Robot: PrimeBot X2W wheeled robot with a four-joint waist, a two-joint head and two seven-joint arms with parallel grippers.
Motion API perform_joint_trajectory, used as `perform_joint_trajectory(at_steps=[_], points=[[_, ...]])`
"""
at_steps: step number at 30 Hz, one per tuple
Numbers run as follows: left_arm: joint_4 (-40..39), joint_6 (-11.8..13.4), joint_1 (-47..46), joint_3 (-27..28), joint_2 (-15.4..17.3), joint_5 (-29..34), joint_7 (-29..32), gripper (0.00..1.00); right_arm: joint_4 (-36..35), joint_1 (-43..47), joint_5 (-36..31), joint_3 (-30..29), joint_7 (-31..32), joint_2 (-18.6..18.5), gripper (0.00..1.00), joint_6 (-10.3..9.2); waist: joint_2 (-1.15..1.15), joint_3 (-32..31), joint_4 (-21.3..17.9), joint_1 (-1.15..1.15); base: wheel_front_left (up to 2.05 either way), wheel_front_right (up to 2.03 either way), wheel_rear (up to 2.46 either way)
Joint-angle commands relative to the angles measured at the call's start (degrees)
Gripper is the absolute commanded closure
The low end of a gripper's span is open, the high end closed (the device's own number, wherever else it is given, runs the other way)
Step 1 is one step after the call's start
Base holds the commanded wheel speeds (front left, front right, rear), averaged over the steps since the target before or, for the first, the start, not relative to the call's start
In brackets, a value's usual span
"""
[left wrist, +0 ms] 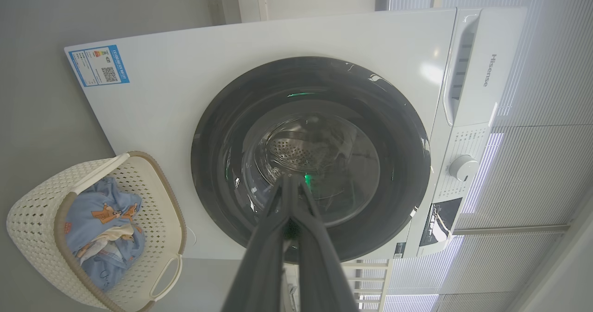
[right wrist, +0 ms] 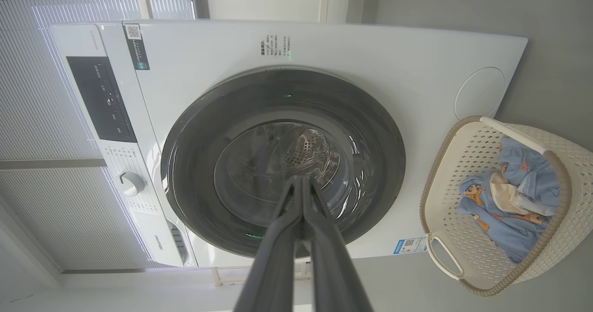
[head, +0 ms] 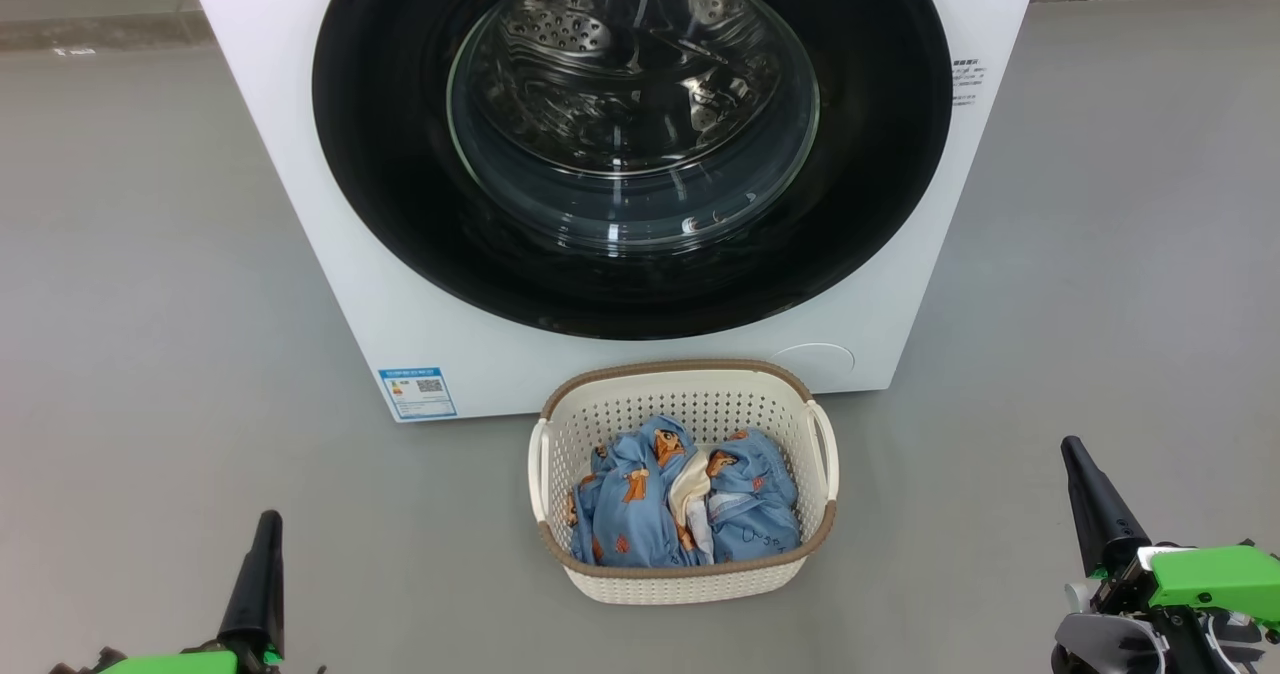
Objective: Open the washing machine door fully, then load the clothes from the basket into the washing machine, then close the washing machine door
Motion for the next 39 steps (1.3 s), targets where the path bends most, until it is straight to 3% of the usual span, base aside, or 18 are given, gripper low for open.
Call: perform_joint_trajectory(at_steps=[1,16,17,27,31,39], points=[[-0.8,0.0,-2.5,1.9,0.5,0.5,0.4,1.00,-1.4,-2.5,-0.6,1.0,0.3,-0.5,1.00,0.26,0.00,0.0,0.0,0.00,0.00,0.00,0.00],[-0.8,0.0,-2.5,1.9,0.5,0.5,0.4,1.00,-1.4,-2.5,-0.6,1.0,0.3,-0.5,1.00,0.26,0.00,0.0,0.0,0.00,0.00,0.00,0.00],[0.0,0.0,0.0,0.0,0.0,0.0,0.0,0.00,0.0,0.0,0.0,0.0,0.0,0.0,0.00,0.00,0.00,0.0,0.0,0.00,0.00,0.00,0.00],[0.9,0.0,1.4,-0.7,-0.3,0.6,-1.1,0.00,1.5,1.5,-0.2,0.6,-0.9,0.7,0.00,0.00,0.00,-0.1,0.0,0.13,0.00,0.00,0.00],[0.5,0.0,1.4,-1.1,-0.1,1.4,-1.9,0.00,1.3,1.5,-0.7,1.0,-1.6,0.5,0.00,0.01,0.00,0.0,0.0,0.02,0.00,0.00,0.00],[-0.4,0.0,1.2,-1.7,0.6,4.1,-3.3,0.00,1.0,1.1,-3.4,2.1,-3.2,-0.2,0.00,0.03,0.00,0.2,0.1,0.00,0.00,0.00,0.00]])
